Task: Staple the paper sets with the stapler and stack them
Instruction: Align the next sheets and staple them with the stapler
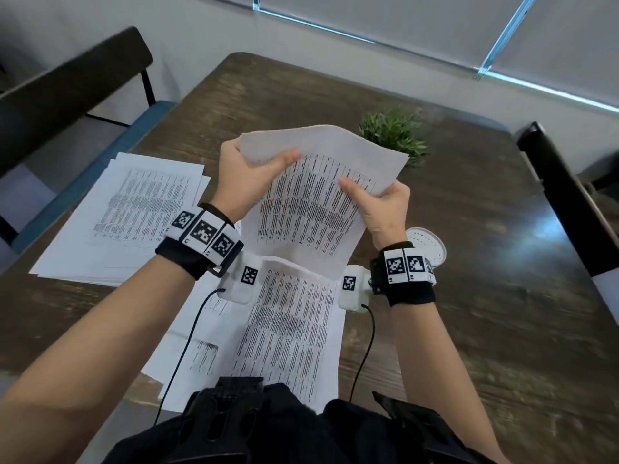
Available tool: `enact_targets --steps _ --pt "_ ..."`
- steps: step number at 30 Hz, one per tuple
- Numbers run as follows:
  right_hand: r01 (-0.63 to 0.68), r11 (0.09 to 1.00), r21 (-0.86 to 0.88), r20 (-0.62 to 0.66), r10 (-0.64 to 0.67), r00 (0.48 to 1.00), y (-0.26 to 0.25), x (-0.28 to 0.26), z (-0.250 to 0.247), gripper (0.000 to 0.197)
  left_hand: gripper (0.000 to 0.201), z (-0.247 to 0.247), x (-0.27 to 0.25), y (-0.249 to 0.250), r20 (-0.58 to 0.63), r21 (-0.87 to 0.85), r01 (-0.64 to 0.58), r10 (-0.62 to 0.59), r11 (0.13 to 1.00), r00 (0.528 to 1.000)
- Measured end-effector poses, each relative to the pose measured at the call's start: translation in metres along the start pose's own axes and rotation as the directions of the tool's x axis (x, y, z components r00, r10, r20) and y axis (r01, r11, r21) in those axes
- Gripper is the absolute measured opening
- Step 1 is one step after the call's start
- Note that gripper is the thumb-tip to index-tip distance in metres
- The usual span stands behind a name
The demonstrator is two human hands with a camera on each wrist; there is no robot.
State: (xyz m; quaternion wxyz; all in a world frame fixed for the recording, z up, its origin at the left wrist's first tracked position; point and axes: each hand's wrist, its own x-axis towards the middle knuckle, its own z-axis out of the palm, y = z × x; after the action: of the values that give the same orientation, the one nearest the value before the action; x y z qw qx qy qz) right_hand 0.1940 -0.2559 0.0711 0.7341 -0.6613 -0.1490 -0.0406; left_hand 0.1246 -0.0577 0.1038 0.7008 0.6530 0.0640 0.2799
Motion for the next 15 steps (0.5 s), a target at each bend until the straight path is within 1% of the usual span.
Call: enact_targets --steps 3,7,9,12,15 --pt "-0.029 1.000 -0.001 0.004 0.029 1.000 0.009 -0.001 0.001 0.028 0.024 -0.005 0.003 -0.010 0.008 0.022 0.038 -0.038 0.999 0.999" --pt "-0.092 0.995 -0.024 0.000 0.093 0.996 0.026 -0.012 0.001 0.031 0.025 -0.012 -0.004 -0.034 0.093 0.126 0.116 -0.128 0.985 0.987" --pt "-0.097 0.995 -0.025 -0.010 0.097 0.995 0.026 -0.015 0.001 0.030 0.025 -0.012 -0.007 -0.039 0.081 0.135 0.139 -0.151 0.981 0.985" --pt "-0.075 0.997 -0.022 -0.019 0.074 0.997 0.018 -0.014 0.003 0.026 0.024 -0.011 -0.007 -0.034 0.076 0.122 0.104 -0.114 0.987 0.991" --pt "-0.059 0.998 -0.012 -0.025 0.059 0.998 0.015 -0.011 0.002 0.027 0.025 -0.012 -0.003 -0.030 0.091 0.115 0.071 -0.081 0.991 0.993"
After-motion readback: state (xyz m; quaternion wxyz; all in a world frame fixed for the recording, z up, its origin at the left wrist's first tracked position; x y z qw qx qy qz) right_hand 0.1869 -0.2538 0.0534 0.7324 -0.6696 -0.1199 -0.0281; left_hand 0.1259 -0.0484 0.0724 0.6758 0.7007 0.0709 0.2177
